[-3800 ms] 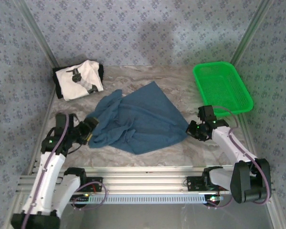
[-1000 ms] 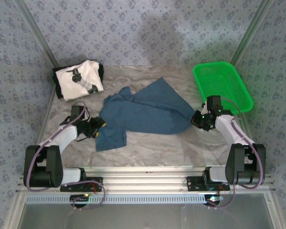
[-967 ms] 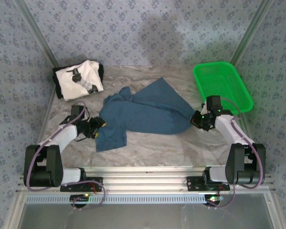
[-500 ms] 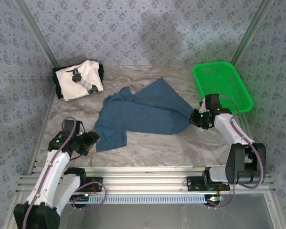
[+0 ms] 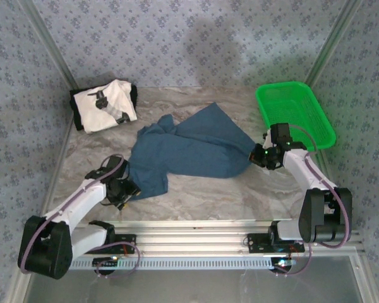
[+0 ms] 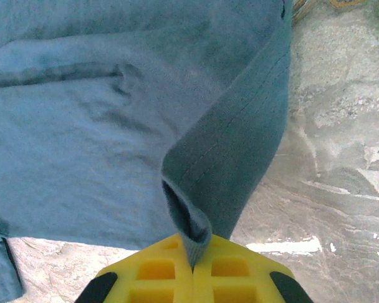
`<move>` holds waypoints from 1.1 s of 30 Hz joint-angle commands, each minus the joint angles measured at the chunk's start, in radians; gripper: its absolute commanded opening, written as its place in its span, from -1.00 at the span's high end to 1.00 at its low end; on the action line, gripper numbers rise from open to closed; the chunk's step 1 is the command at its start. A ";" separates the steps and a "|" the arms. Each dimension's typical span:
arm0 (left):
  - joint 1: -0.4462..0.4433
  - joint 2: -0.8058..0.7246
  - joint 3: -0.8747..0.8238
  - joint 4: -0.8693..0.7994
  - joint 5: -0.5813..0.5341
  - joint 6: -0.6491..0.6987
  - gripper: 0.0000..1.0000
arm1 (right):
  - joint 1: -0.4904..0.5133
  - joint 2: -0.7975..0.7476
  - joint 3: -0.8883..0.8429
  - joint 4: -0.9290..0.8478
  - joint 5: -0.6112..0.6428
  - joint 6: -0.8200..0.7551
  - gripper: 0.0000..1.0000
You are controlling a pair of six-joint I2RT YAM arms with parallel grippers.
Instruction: Fold and stack the t-shirts
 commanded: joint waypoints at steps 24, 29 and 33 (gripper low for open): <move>-0.012 -0.090 0.647 -0.256 -0.147 0.184 1.00 | -0.154 -0.128 0.297 -0.217 -0.159 0.013 1.00; 0.038 -0.036 1.031 -0.297 -0.162 0.246 1.00 | -0.204 -0.096 0.578 -0.203 -0.303 0.150 1.00; 0.053 0.074 1.374 -0.300 -0.153 0.313 1.00 | -0.239 -0.054 0.839 -0.169 -0.358 0.273 1.00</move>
